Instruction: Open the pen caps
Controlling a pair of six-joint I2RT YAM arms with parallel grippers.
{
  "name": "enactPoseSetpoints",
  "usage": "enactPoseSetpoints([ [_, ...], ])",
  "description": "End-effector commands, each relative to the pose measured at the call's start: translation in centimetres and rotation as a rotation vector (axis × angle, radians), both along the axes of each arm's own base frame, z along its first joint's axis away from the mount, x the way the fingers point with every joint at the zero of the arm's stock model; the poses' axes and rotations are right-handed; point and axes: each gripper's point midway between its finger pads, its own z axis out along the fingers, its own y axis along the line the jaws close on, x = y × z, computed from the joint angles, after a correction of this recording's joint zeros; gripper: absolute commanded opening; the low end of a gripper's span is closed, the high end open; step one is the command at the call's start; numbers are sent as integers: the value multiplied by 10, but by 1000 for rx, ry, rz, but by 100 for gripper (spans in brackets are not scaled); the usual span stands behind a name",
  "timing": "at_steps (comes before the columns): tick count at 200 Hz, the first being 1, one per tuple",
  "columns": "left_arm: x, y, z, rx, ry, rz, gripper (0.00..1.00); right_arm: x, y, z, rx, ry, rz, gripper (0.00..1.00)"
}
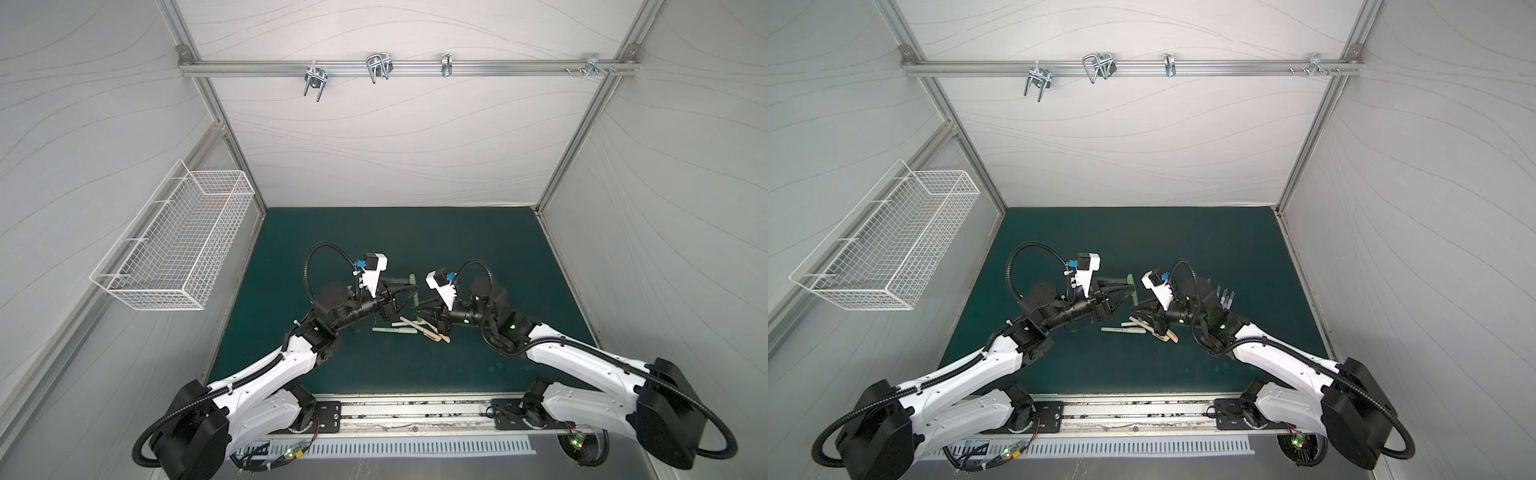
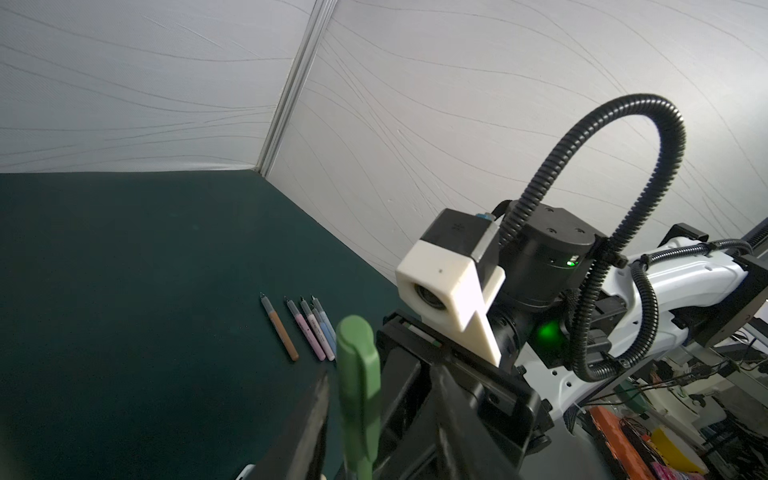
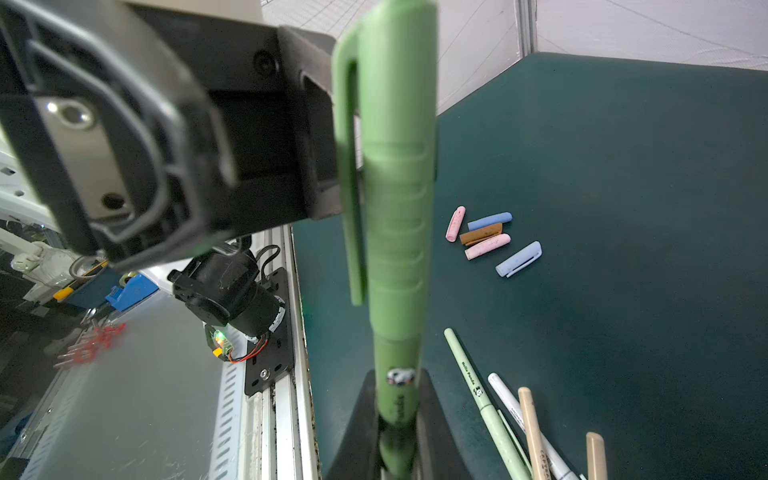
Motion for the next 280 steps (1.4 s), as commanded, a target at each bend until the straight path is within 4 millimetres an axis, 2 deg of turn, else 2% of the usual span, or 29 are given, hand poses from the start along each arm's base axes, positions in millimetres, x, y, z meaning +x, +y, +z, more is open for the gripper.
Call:
enactPoseSetpoints([
  [1,5,-2,14,-10,-35,19,38,1,3,9,-14,-59,-8,0],
  [46,10,-1,10,7,-19,37,22,-1,7,7,-46,-94,-19,0],
  [109,16,-5,-1,36,10,45,19,4,11,4,-156,-205,-132,0],
  [148,18,-1,0,36,4,69,2,1,11,3,-185,-241,-147,0],
  [157,19,1,-1,43,7,84,0,0,10,3,-182,-242,-147,10],
  [173,21,3,-3,47,11,104,0,-4,6,8,-152,-247,-141,38],
  [182,22,4,-4,47,15,111,0,-6,4,11,-123,-247,-128,45],
  [201,21,2,-4,38,16,99,0,-11,-4,19,-45,-203,-74,48],
  [233,15,-5,-2,15,15,37,0,-7,-18,27,62,-112,-23,44],
  [280,2,-16,6,-23,-9,-75,0,-11,-13,29,128,-35,77,42],
])
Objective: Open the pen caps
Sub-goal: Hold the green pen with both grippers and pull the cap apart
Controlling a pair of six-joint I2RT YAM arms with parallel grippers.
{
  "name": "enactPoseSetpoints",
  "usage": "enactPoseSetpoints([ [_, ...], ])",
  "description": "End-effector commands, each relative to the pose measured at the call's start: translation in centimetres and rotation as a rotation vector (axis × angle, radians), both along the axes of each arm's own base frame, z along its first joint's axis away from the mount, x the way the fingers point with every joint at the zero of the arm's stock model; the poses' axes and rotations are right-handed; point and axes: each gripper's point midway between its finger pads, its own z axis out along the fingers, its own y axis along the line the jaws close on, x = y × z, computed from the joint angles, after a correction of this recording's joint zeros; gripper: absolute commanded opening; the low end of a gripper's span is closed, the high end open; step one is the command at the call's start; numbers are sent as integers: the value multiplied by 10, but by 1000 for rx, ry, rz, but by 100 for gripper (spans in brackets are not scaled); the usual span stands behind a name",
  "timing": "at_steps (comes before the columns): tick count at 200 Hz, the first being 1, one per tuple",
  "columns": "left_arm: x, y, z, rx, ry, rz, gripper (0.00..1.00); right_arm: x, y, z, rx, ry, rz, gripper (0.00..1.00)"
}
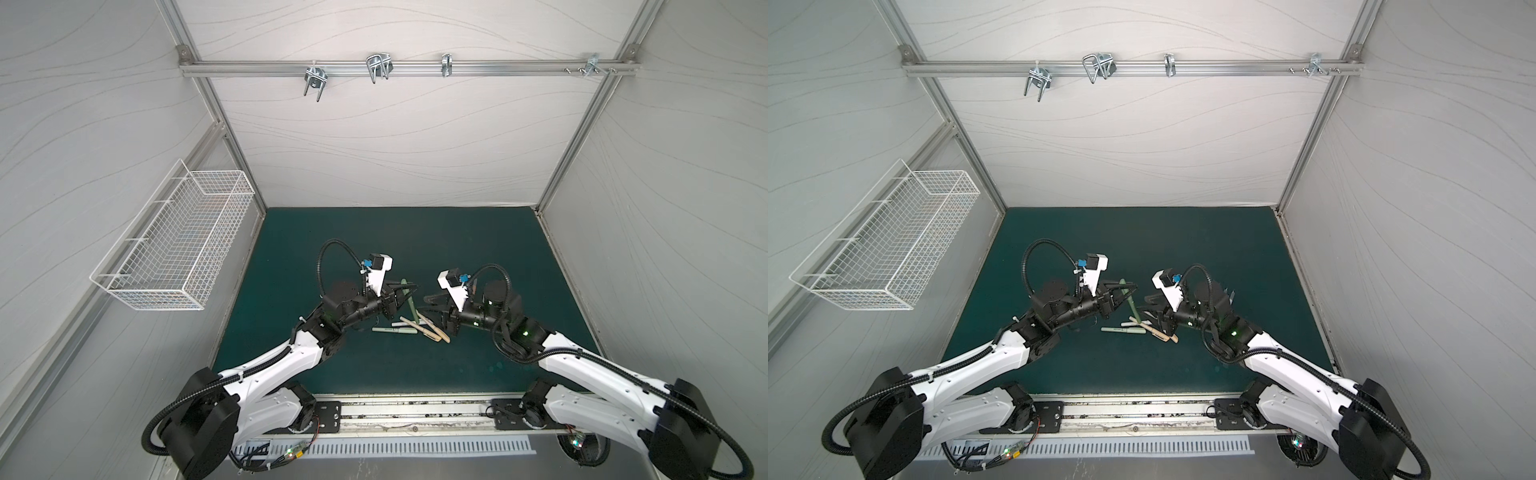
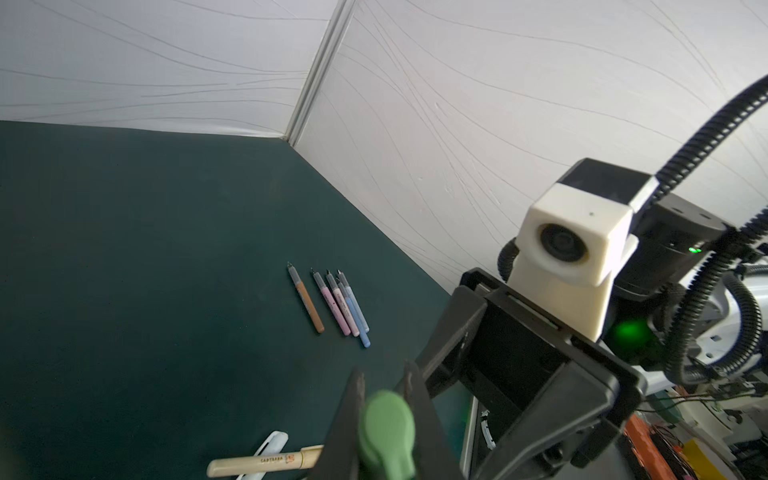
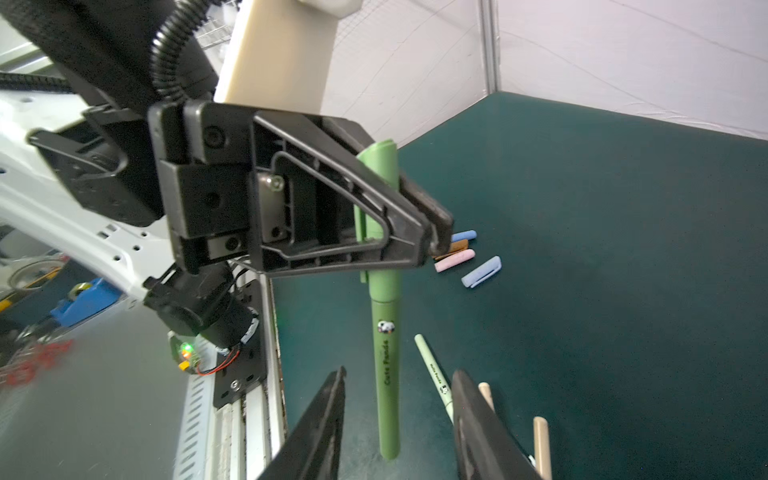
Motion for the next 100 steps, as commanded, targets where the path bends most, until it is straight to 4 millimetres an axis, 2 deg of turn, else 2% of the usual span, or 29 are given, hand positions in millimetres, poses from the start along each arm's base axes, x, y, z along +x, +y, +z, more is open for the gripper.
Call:
enactPoseSetpoints([
  [1,-10,-8,35,-88,-85,-84,0,-14,8,14,83,30,127,42],
  [22,-11,-10,34,-93,-87,-101,0,-14,10,12,96,57,152,41],
  [61,-14,-12,37,-107,-90,-121,0,-13,14,10,96,76,165,30],
  [100,-14,-13,35,-115,-80,-128,0,-12,16,7,90,86,171,24],
])
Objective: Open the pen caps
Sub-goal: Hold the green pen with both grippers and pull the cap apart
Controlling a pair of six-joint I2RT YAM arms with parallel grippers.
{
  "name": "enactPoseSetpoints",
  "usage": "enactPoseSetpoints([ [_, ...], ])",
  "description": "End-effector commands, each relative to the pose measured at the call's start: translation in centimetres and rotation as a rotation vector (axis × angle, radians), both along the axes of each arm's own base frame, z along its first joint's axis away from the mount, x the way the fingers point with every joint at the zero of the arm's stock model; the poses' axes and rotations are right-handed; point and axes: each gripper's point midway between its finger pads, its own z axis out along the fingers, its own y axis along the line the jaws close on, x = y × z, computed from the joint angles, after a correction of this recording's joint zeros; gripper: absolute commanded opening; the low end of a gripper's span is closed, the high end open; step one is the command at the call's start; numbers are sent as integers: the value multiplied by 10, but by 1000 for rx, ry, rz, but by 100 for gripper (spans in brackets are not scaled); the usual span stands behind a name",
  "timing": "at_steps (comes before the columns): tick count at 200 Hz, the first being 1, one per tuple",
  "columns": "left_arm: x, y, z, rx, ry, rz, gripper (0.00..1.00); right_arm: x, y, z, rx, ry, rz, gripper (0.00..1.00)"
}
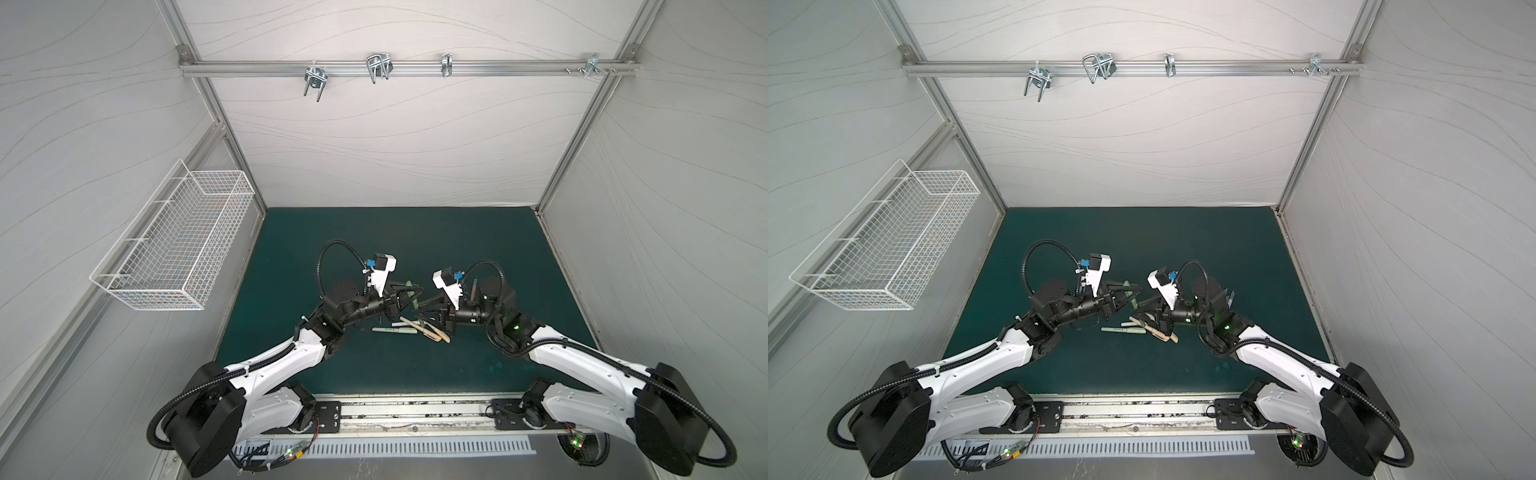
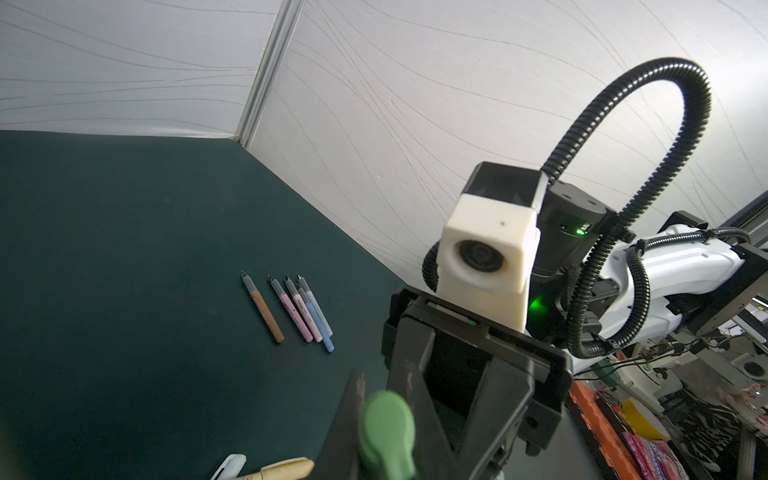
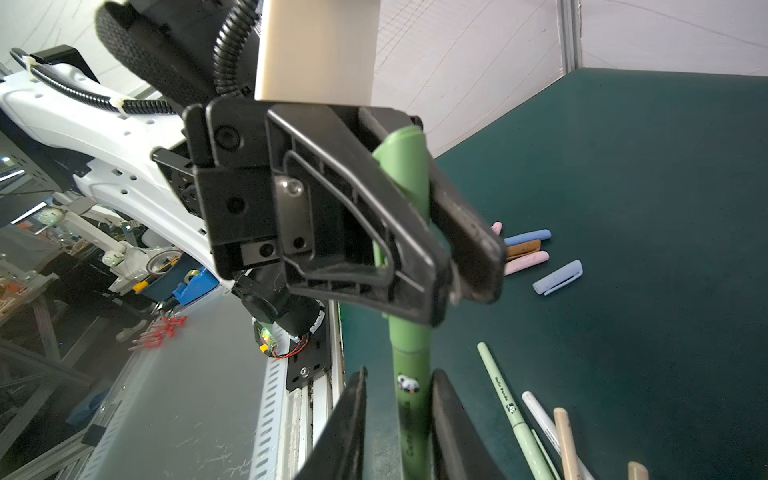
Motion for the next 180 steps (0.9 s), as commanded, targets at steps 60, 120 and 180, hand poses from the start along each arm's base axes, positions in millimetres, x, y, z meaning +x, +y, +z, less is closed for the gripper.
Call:
enactPoseSetpoints([
  [60,-1,0,27,-82,-52,-6,0,-1,3,4,22,-9,30,2],
  [120,18,34,27,-147,-34,179,0,2,5,-5,-21,-15,35,0],
  [180,36,68,27,-207,-2,318,0,4,9,-16,-60,5,56,0],
])
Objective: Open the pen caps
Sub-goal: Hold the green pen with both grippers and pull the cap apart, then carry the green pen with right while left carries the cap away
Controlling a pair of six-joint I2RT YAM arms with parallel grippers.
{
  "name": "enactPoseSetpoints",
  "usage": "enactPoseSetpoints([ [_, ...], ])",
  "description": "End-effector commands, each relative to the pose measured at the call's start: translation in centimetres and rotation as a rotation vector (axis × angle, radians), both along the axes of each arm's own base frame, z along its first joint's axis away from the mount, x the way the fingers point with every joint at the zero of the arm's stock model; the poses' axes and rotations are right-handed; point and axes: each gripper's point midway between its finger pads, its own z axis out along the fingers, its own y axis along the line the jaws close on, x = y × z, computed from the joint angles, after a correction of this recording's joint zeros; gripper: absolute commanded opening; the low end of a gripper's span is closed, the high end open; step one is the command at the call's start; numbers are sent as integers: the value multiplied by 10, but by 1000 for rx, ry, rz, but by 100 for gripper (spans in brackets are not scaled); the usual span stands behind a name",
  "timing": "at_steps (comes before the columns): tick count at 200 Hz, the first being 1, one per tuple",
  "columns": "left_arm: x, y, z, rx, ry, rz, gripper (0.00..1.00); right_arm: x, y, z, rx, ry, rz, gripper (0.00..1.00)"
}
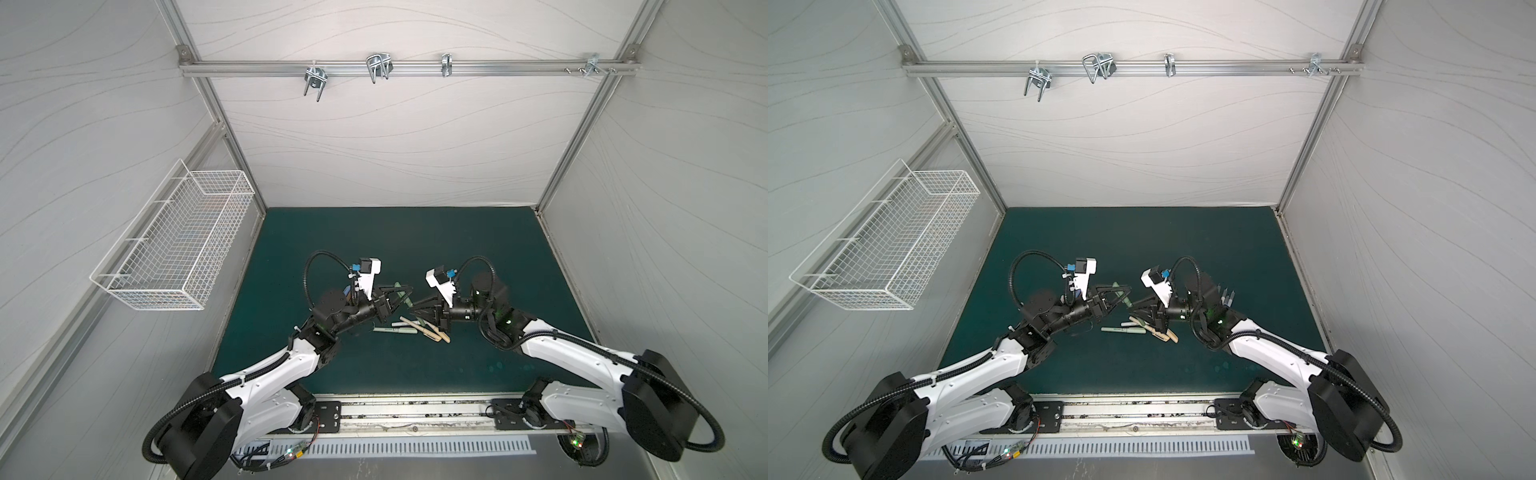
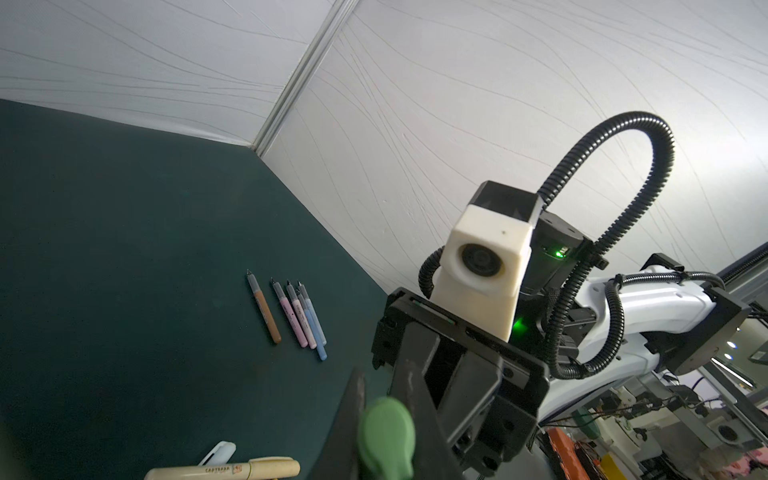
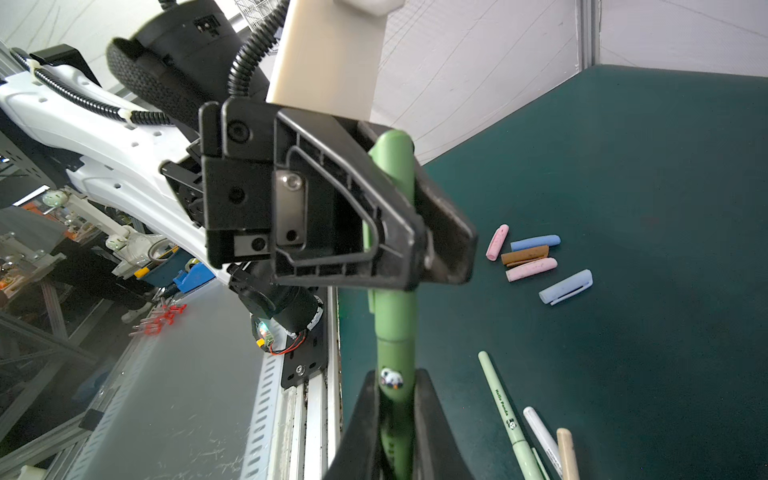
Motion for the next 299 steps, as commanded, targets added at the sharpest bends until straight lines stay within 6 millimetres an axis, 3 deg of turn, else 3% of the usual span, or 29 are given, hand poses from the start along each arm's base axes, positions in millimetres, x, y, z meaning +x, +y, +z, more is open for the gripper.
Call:
enactPoseSetpoints([
  [1,27,36,31,-87,-85,205,0,-4,-3,-12,-42,30,24,0],
  [54,25,58,40,-109,-118,294,0,-5,-1,-19,-64,53,43,0],
  [173,35,66,34,-101,-54,352,0,14,-19,-26,-93,36,-65,0],
  [205,40,69,29,-87,-6,387,0,21,-27,-30,-152,-84,-158,0],
  [299,40,68,29,-93,2,380,0,6,-20,-33,-346,-559,-252,0],
])
